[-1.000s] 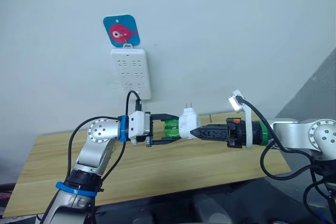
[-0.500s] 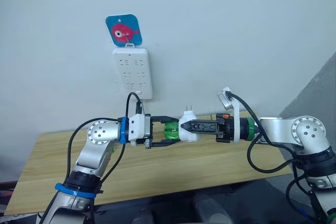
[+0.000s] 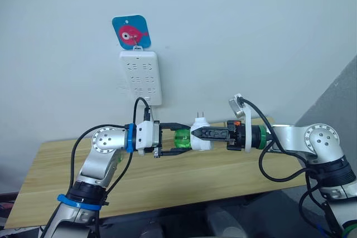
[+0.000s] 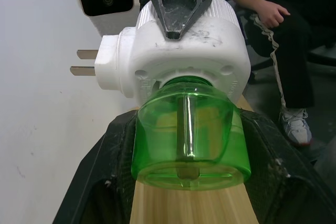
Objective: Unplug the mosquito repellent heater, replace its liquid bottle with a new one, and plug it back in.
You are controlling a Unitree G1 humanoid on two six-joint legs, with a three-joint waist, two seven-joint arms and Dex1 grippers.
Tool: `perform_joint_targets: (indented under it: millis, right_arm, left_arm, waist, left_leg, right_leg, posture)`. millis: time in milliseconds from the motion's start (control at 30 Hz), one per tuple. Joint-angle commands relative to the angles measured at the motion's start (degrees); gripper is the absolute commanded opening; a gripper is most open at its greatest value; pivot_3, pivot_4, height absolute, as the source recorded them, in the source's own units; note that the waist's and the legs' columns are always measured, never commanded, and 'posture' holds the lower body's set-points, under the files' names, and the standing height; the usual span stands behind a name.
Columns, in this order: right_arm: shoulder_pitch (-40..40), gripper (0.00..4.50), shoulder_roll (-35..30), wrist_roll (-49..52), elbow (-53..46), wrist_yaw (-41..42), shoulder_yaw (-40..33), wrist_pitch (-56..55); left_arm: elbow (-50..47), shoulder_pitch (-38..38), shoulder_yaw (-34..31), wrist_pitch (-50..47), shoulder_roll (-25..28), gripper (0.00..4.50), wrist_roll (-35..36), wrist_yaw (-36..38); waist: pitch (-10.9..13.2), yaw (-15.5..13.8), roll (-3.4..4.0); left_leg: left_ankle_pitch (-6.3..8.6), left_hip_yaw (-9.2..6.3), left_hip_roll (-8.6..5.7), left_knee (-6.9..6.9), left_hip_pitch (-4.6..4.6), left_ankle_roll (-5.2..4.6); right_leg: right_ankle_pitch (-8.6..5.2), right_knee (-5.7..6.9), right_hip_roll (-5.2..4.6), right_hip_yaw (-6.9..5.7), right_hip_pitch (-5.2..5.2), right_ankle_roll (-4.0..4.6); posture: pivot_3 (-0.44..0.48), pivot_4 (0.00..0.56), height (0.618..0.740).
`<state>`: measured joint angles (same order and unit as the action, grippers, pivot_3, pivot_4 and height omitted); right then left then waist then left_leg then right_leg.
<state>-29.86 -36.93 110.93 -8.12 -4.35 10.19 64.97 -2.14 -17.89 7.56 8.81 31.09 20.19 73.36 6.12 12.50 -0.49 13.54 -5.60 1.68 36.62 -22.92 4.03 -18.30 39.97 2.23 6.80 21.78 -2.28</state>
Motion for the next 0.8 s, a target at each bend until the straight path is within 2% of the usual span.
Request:
perform_joint_targets:
  millis: [33, 133, 233, 300, 500, 567, 633, 700, 733, 800]
  right_arm:
    - [-3.39, 3.03, 0.83, 1.81, -2.48, 2.3, -1.45, -0.22]
    - [-4.93, 3.03, 0.75, 0.45, -3.26, 4.04, -1.97, 0.33]
    - [-6.32, 3.03, 0.03, -3.25, -4.66, 8.06, -2.21, 2.42]
    - [-6.52, 3.03, -0.09, -4.08, -5.01, 9.72, -2.35, 3.07]
    - [-6.33, 3.03, -0.12, -4.82, -4.86, 11.59, -2.39, 3.12]
    - [-6.01, 3.03, -0.17, -4.23, -4.58, 11.29, -2.51, 2.87]
    - [-5.65, 3.03, -0.46, -3.76, -4.29, 11.15, -2.73, 2.78]
    - [-5.12, 3.03, -0.79, -2.91, -3.78, 10.62, -3.02, 2.44]
    - [-4.58, 3.03, -0.74, -1.73, -3.08, 9.37, -3.37, 1.55]
    - [-3.52, 3.03, -1.11, 0.12, -2.06, 7.76, -3.94, 0.54]
  left_arm:
    - [-4.1, -1.97, 0.98, -20.7, 5.66, 2.29, 5.46, -0.08]
    - [-5.65, -5.54, 2.93, -41.72, 11.96, 2.29, 11.77, 1.11]
    - [-5.0, -9.5, 3.52, -52.86, 14.35, 2.29, 15.94, 1.51]
    - [-4.29, -11.52, 2.9, -56.56, 13.92, 2.29, 18.02, 1.11]
    - [-3.79, -11.65, 2.43, -50.97, 12.21, 2.29, 17.11, 3.75]
    - [-2.33, -11.51, 2.38, -46.24, 11.54, 2.29, 14.8, 3.64]
    - [-2.07, -10.81, 2.67, -41.56, 11.72, 3.02, 12.9, 5.16]
    - [-2.44, -9.52, 2.05, -36.42, 11.31, 3.54, 11.32, 5.61]
    - [-2.82, -8.16, 1.67, -30.22, 10.97, 3.84, 9.15, 6.22]
    - [-3.5, -5.86, 0.52, -22.43, 10.15, 3.86, 6.54, 5.84]
  waist:
    - [0.01, 0.02, 0.0]
    - [0.04, 0.19, 0.01]
    - [0.07, 0.17, 0.07]
    - [0.07, 0.16, 0.07]
    - [0.08, 0.1, 0.07]
    - [0.08, 0.04, 0.07]
    - [0.08, 0.04, 0.07]
    - [0.08, 0.09, 0.07]
    - [0.07, 0.1, 0.07]
    - [0.07, 0.04, 0.07]
  left_leg:
    - [0.0, -0.01, 0.0, 0.0, 0.0, 0.0]
    - [0.0, -0.07, 0.0, 0.01, -0.03, 0.0]
    - [0.0, -0.07, 0.0, -0.02, -0.02, 0.0]
    - [0.0, -0.07, 0.0, -0.09, -0.02, 0.0]
    - [0.0, -0.04, 0.04, -0.38, -0.03, 0.0]
    - [0.0, -0.03, 0.04, -0.43, -0.03, 0.0]
    - [0.0, -0.02, 0.04, -0.44, -0.04, 0.01]
    - [0.0, 0.07, 0.04, -0.45, -0.02, 0.0]
    - [0.0, 0.1, 0.04, -0.47, 0.0, 0.0]
    - [0.0, 0.1, 0.06, -0.49, -0.02, 0.01]
  right_leg:
    - [0.0, 0.0, 0.01, -0.01, 0.0, 0.0]
    - [0.0, 0.03, 0.08, 0.01, 0.02, 0.0]
    - [-0.01, 0.01, 0.09, 0.0, 0.02, 0.0]
    - [-0.01, -0.02, 0.09, -0.01, 0.05, 0.0]
    - [-0.03, -0.02, 0.1, 0.02, 0.23, 0.04]
    - [-0.04, -0.02, 0.1, 0.02, 0.24, 0.04]
    - [-0.04, -0.03, 0.1, 0.03, 0.25, 0.05]
    - [-0.04, -0.03, 0.1, 0.11, 0.26, 0.05]
    - [-0.04, -0.03, 0.1, 0.14, 0.27, 0.05]
    - [-0.04, -0.03, 0.1, 0.15, 0.28, 0.05]
  posture:
    - [-0.194, 0.063, 0.733]
    - [-0.196, 0.063, 0.733]
    - [-0.204, 0.063, 0.733]
    - [-0.204, 0.063, 0.733]
    - [-0.208, 0.064, 0.733]
    - [-0.208, 0.064, 0.733]
    - [-0.208, 0.064, 0.733]
    - [-0.208, 0.064, 0.733]
    - [-0.208, 0.064, 0.733]
    - [-0.197, 0.066, 0.733]
